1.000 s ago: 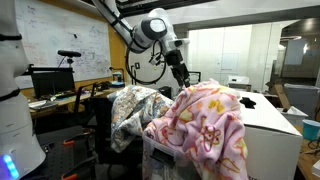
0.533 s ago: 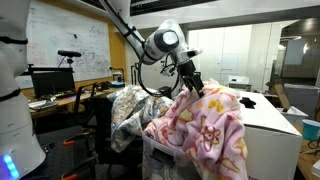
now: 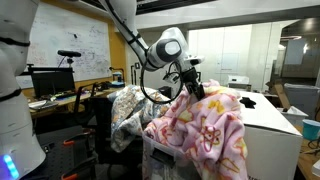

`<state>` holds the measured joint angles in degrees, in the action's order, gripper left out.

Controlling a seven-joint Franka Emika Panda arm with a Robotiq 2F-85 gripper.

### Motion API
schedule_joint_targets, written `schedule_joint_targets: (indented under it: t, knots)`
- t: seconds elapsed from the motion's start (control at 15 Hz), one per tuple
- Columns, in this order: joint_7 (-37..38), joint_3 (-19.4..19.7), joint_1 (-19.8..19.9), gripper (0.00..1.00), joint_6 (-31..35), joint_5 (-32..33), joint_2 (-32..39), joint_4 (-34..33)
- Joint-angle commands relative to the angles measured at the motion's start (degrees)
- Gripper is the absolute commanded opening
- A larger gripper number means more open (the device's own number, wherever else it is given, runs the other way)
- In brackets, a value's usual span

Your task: Pick up the blanket and put it on the chair

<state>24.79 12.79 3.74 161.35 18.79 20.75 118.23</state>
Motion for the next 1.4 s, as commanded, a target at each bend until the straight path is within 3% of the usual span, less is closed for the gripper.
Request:
schedule_joint_targets:
  t: [0.0, 0.2, 0.53, 0.67, 0.87, 1.33]
  knots:
    - [-4.8, -0.2, -0.2, 0.19, 0.6, -5.0, -0.8, 1.1]
    - [-10.4, -3.2, 1.9, 0.01, -1.0, -11.5, -2.2, 2.1]
    - [-28.4, -15.9, 8.2, 0.01, -8.1, -32.4, -9.0, 4.2]
    - [-35.1, -18.4, 9.1, 0.02, -14.5, -40.3, -11.7, 3.5]
    - [-39.3, -16.9, 7.5, 0.02, -24.7, -46.5, -15.1, 2.5]
    - [-38.6, -13.5, 4.1, 0.02, -37.7, -48.1, -19.6, -0.6]
